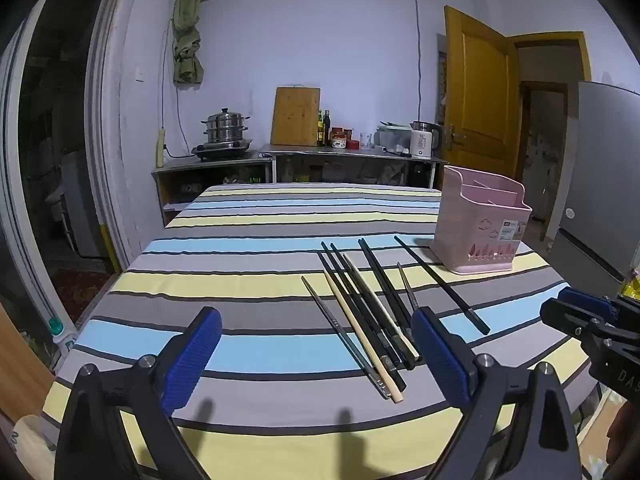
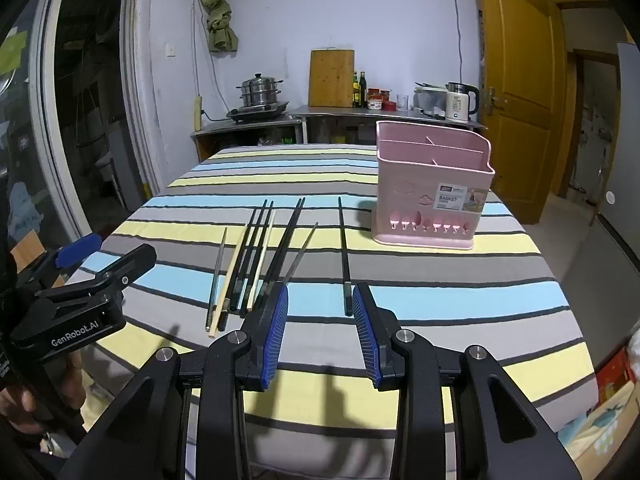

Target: Organize utensils

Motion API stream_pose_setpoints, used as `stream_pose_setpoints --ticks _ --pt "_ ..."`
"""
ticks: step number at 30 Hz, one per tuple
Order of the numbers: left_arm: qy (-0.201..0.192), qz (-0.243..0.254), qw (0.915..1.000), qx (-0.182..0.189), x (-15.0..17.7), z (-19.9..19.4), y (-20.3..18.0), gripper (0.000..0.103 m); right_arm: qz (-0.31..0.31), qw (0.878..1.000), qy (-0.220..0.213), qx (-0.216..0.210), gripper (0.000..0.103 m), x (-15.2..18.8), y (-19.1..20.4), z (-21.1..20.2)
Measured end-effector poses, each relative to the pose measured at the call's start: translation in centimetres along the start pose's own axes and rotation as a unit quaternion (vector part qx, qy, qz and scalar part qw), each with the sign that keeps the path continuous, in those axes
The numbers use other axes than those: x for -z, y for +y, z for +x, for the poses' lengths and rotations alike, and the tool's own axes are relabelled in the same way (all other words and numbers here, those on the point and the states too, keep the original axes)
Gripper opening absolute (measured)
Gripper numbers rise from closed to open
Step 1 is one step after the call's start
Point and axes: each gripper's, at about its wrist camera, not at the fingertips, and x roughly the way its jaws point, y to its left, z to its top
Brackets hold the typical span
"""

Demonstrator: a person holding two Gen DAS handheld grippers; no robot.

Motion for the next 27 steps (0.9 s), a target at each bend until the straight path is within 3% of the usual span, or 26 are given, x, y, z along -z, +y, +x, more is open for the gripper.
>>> stream_pose_setpoints --ticks 27 --pt "-0.006 0.000 1.0000 0.004 0.0 -0.2 -0.5 0.096 -0.002 1.000 0.000 0.000 0.035 -0.1 0.1 -0.1"
